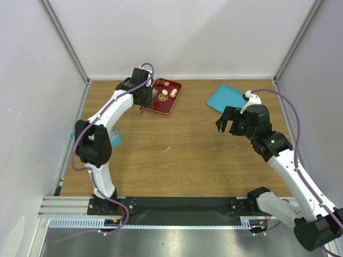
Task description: Pack the chocolate
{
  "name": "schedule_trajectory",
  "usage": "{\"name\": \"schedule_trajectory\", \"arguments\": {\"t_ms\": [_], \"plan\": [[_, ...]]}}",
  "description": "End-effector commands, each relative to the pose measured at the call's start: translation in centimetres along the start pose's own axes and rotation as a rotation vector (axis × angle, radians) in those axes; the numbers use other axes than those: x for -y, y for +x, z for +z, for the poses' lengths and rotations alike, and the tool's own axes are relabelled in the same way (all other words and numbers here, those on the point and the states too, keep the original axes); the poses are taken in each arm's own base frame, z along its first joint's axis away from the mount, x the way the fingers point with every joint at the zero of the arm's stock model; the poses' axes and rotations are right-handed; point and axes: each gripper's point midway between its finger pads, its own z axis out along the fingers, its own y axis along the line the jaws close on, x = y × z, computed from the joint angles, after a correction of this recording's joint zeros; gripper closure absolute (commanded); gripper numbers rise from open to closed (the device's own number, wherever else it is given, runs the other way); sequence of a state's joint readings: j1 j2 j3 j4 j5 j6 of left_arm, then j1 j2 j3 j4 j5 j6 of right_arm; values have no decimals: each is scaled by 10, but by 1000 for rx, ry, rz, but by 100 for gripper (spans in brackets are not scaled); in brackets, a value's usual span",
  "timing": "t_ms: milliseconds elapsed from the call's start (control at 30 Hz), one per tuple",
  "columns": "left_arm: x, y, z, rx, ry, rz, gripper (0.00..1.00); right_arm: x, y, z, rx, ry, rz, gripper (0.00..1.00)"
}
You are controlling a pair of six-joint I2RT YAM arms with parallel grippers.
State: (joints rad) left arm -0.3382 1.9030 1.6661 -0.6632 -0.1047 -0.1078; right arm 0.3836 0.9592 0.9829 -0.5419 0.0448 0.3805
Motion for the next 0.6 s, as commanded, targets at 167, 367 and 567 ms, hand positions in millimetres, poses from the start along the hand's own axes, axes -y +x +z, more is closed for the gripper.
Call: {"name": "schedule_trajectory", "arguments": {"t_ms": [167,367,567], "plan": [[-23,7,-87,73,-99,-128,64,-14,-19,-22,76,-74,3,0],[-66,55,-153,83,-219,-255,63,-26,-16,-34,80,-147,14,0],[-122,108,-212,110,-335,-422,63,-36,-7,-37,64,-214,20,1]]}}
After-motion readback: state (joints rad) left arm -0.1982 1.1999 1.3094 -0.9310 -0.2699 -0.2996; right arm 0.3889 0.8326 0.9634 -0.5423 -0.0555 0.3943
